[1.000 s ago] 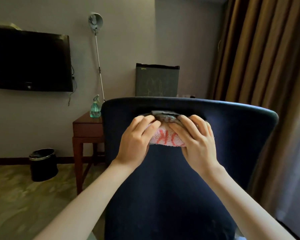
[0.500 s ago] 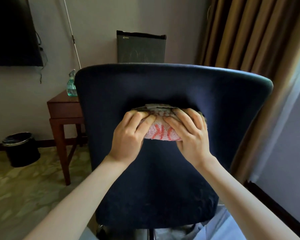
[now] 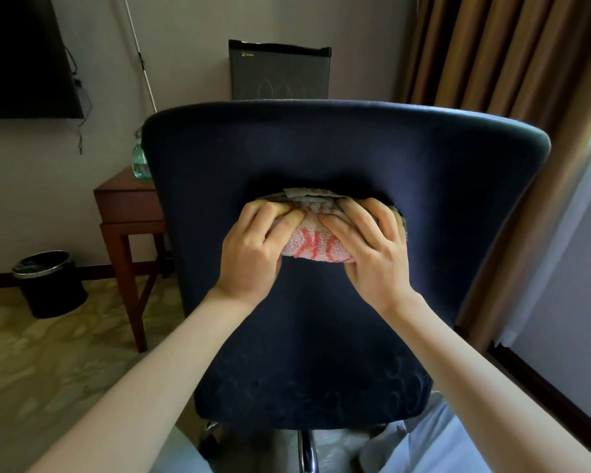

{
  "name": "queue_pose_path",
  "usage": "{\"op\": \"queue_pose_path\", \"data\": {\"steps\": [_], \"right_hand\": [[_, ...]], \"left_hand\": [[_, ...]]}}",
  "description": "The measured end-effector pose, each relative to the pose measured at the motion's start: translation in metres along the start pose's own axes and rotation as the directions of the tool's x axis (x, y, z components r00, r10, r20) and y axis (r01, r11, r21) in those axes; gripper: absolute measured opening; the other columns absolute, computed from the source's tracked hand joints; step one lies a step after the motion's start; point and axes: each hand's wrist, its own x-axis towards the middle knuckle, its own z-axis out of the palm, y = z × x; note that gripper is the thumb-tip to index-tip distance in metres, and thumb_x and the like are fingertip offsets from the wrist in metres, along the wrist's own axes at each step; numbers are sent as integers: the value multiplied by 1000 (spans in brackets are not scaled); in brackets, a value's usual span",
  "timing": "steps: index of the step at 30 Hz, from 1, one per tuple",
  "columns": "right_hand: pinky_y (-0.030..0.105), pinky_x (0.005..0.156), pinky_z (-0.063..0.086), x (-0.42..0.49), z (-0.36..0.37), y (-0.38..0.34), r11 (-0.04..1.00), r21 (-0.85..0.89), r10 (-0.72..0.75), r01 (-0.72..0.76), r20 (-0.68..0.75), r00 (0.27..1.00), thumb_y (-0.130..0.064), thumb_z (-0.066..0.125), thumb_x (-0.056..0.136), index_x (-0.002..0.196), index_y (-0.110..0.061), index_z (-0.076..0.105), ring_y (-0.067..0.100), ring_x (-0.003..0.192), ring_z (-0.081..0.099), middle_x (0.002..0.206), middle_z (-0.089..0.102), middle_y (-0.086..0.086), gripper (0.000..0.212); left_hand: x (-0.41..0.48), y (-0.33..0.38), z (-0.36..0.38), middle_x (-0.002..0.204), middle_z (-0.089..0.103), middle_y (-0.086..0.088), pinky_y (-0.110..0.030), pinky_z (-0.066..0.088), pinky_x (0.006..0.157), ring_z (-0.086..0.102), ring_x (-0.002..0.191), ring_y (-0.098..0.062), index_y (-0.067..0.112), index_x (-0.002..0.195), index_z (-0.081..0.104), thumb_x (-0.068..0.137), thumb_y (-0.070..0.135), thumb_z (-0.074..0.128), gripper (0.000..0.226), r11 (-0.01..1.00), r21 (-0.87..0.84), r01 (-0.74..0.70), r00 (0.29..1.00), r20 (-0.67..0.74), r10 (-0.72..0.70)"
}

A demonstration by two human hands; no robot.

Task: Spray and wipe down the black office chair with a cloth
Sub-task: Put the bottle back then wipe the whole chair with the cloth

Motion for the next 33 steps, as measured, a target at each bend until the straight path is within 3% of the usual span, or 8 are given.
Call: {"op": "queue_pose_path", "data": {"steps": [4,7,18,24,28,33], "right_hand": [[45,92,44,-1,9,5,1000,-7,-6,6,0,1000,5,53,83,115,-16,64,33,109,51,120,62,8,40],[48,91,45,-1,18,11,1000,0,3,-3,26,1000,5,57,81,117,-15,64,34,110,51,122,62,8,42],[50,90,45,-38,64,9,988,114,87,-101,120,989,1,70,76,122,-19,56,34,112,52,127,59,9,52],[45,95,38,-93,80,-19,985,150,53,-79,168,984,0,61,75,119,-18,56,33,112,48,127,50,3,48],[47,91,39,-142,92,-45,990,137,4,-45,280,960,-5,50,78,117,-19,55,33,111,48,126,49,2,41],[47,93,37,-205,105,-80,996,90,-24,-17,436,900,-7,45,81,121,-17,53,32,109,48,126,48,4,43]], "left_hand": [[1,-5,8,92,67,-8,-25,50,76,52,94,-21,5,101,73,98,7,34,39,1000,-13,-3,1000,-2,3],[1,-12,16,92,67,-7,-25,49,73,52,93,-20,7,102,73,93,-2,45,31,1000,4,1,1000,14,-1],[-30,-30,35,93,66,-5,-27,53,68,59,90,-23,8,103,72,83,-3,50,31,999,19,26,978,206,-29],[-93,-29,36,91,67,-4,-26,53,71,54,89,-20,8,97,74,95,-3,34,41,995,9,102,964,246,-101],[-163,-27,39,96,67,-3,-27,56,66,54,95,-18,8,101,73,83,4,47,31,979,-8,202,908,376,-184],[-231,-26,44,93,66,0,-25,55,66,53,91,-14,10,96,74,79,6,49,31,954,-12,299,831,495,-254]]}}
